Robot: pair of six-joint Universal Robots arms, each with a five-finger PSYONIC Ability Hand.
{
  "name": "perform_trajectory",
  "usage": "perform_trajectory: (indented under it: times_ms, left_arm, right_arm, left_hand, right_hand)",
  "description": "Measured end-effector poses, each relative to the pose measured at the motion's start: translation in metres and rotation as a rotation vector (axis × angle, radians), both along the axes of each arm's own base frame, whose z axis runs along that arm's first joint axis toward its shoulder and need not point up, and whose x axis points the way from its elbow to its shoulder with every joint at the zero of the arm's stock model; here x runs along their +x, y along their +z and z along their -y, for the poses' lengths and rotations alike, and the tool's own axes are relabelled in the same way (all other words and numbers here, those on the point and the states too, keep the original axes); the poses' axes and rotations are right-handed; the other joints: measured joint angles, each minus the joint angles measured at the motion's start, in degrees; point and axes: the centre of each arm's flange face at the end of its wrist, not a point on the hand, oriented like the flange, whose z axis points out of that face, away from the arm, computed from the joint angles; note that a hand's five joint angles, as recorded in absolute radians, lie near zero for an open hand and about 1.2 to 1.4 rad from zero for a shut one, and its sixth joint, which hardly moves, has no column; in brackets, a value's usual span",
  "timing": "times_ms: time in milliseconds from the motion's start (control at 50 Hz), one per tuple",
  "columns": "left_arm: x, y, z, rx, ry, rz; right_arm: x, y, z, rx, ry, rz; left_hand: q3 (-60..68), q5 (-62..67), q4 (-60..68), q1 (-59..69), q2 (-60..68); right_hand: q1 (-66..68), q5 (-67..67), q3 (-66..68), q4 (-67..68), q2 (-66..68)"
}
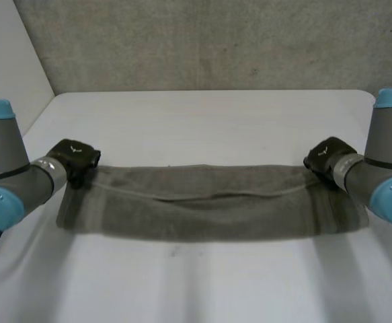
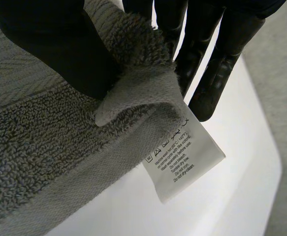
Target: Fold the laundry
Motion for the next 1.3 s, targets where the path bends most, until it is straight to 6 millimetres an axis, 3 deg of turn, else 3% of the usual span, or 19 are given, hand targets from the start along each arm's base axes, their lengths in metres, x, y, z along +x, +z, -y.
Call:
perform_trajectory:
  times_ms: [120, 360, 420, 460, 480, 500, 540, 560, 680, 720, 740, 840, 960, 980, 1060, 1300]
  left_arm:
    - [-0.008, 0.001, 0.020, -0.040, 0.014, -0.031]
    - [-0.016, -0.004, 0.036, -0.078, 0.038, -0.018]
    - [-0.017, -0.007, 0.036, -0.073, 0.038, -0.014]
    - [-0.019, -0.009, 0.035, -0.069, 0.032, -0.012]
    - [-0.019, -0.009, 0.035, -0.069, 0.032, -0.012]
    - [-0.021, -0.010, 0.033, -0.067, 0.027, -0.011]
    - [-0.025, -0.010, 0.030, -0.066, 0.015, -0.010]
    - [-0.026, -0.009, 0.029, -0.068, 0.010, -0.011]
    - [-0.031, 0.016, 0.022, -0.117, 0.001, -0.032]
    - [-0.031, 0.016, 0.022, -0.117, 0.001, -0.032]
    - [-0.029, 0.033, 0.016, -0.145, 0.006, -0.043]
    - [-0.023, 0.050, 0.002, -0.161, 0.011, -0.053]
    - [-0.017, 0.055, -0.016, -0.163, 0.017, -0.068]
    - [-0.014, 0.053, -0.023, -0.168, 0.020, -0.078]
    - [-0.012, 0.047, -0.031, -0.182, 0.023, -0.091]
    - [-0.010, 0.037, -0.035, -0.198, 0.027, -0.098]
  right_arm:
    - [0.006, -0.003, 0.022, -0.060, -0.014, 0.009]
    - [0.008, -0.009, 0.046, -0.143, -0.047, 0.010]
    - [0.010, -0.012, 0.049, -0.152, -0.050, 0.012]
    - [0.011, -0.013, 0.049, -0.156, -0.050, 0.013]
    - [0.011, -0.013, 0.049, -0.156, -0.050, 0.013]
    - [0.013, -0.013, 0.049, -0.160, -0.048, 0.014]
    - [0.015, -0.011, 0.048, -0.169, -0.046, 0.019]
    - [0.016, -0.009, 0.048, -0.178, -0.047, 0.025]
    - [0.016, 0.025, 0.048, -0.263, -0.074, 0.123]
    - [0.016, 0.025, 0.048, -0.263, -0.074, 0.123]
    - [0.013, 0.046, 0.039, -0.292, -0.088, 0.193]
    - [0.005, 0.061, 0.020, -0.272, -0.092, 0.247]
    - [-0.015, 0.045, -0.005, -0.142, -0.101, 0.245]
    - [-0.025, 0.031, -0.016, -0.068, -0.106, 0.241]
    - [-0.038, 0.008, -0.029, 0.027, -0.115, 0.243]
    - [-0.058, -0.027, -0.024, -0.003, -0.139, 0.269]
  left_hand:
    - [0.00, 0.00, 0.00, 0.00, 0.00]
    - [0.00, 0.00, 0.01, 0.00, 0.00]
    - [-3.18, -1.34, -3.63, -0.06, -3.47]
    - [-23.86, -22.13, -24.42, -23.76, -25.88]
    - [-23.86, -22.13, -24.42, -23.76, -25.88]
    - [-33.97, -32.31, -34.80, -35.32, -36.24]
    - [-47.70, -46.55, -48.39, -45.53, -48.24]
    - [-51.73, -50.92, -52.17, -48.03, -51.96]
    - [-56.86, -56.01, -57.33, -53.27, -57.23]
    - [-56.86, -56.01, -57.33, -53.27, -57.23]
    - [-57.40, -56.32, -57.85, -53.78, -57.80]
    - [-57.95, -56.62, -58.39, -54.30, -58.28]
    - [-58.18, -56.73, -58.55, -54.32, -58.41]
    - [-58.18, -56.73, -58.64, -54.56, -58.53]
    - [-58.40, -56.83, -58.68, -54.56, -58.66]
    - [-58.44, -56.92, -58.88, -54.83, -58.76]
  right_hand:
    - [0.00, 0.01, 0.00, 0.00, 0.00]
    - [-0.40, -0.48, -0.56, -0.63, -0.52]
    - [-11.26, -11.99, -13.50, -14.05, -13.39]
    - [-33.72, -36.02, -39.31, -38.77, -39.63]
    - [-33.72, -36.02, -39.31, -38.77, -39.63]
    - [-38.53, -43.92, -46.04, -46.76, -46.15]
    - [-38.53, -43.92, -46.04, -46.76, -46.15]
    - [-43.04, -53.11, -55.57, -55.28, -54.48]
    - [-43.15, -53.29, -55.74, -55.29, -54.63]
    - [-43.15, -53.29, -55.74, -55.29, -54.63]
    - [-43.15, -53.29, -55.74, -55.29, -54.63]
    - [-43.15, -53.29, -55.74, -55.29, -54.63]
    - [-42.31, -52.26, -54.10, -54.32, -53.32]
    - [-39.23, -48.63, -49.53, -50.38, -48.99]
    - [-36.37, -45.68, -46.02, -46.96, -45.67]
    - [-20.57, -28.43, -27.64, -28.56, -26.94]
